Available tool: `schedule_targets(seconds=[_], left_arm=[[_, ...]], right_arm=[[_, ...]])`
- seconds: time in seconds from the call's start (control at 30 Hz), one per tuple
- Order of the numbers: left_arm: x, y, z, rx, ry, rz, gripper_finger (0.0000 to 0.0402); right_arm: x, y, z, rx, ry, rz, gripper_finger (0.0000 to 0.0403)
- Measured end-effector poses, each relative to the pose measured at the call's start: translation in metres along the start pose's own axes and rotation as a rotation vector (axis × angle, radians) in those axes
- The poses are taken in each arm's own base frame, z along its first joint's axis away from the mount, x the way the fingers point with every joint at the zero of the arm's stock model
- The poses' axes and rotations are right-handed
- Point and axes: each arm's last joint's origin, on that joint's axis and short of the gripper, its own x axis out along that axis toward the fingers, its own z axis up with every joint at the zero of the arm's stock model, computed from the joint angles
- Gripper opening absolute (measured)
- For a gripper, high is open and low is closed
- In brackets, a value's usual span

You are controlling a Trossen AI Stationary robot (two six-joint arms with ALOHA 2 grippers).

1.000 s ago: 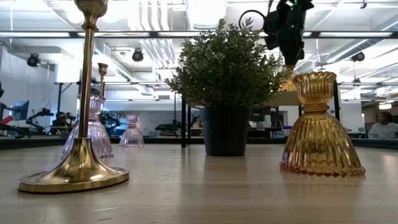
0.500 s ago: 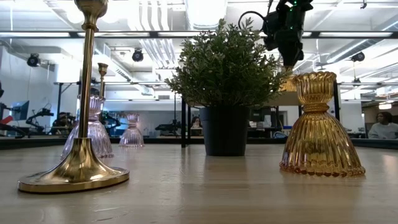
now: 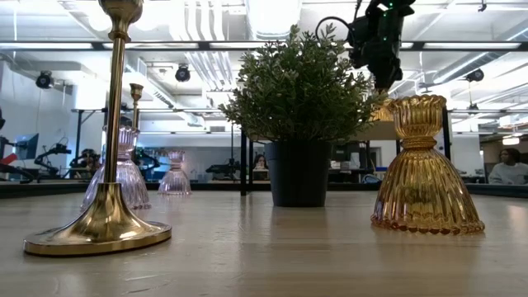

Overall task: Pick & Place candle stick holders
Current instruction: Put the bottom orange candle holder on the shelf

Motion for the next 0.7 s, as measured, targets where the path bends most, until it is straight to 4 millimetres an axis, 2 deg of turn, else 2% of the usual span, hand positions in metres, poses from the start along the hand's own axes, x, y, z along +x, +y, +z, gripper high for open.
schedule_targets(seconds=[0.17, 0.7], left_arm=[[0.0000, 0.0000, 0.0000, 0.000, 0.000, 0.000, 0.0030], [0.0000, 0.0000, 0.0000, 0.000, 0.000, 0.000, 0.0030]], right_arm=[[-0.0001, -0.0021, -0.0005, 0.032, 0.019, -0.070, 0.0087], [-0.0018, -0.0025, 0.0010, 0.023, -0.009, -0.084, 0.0148]])
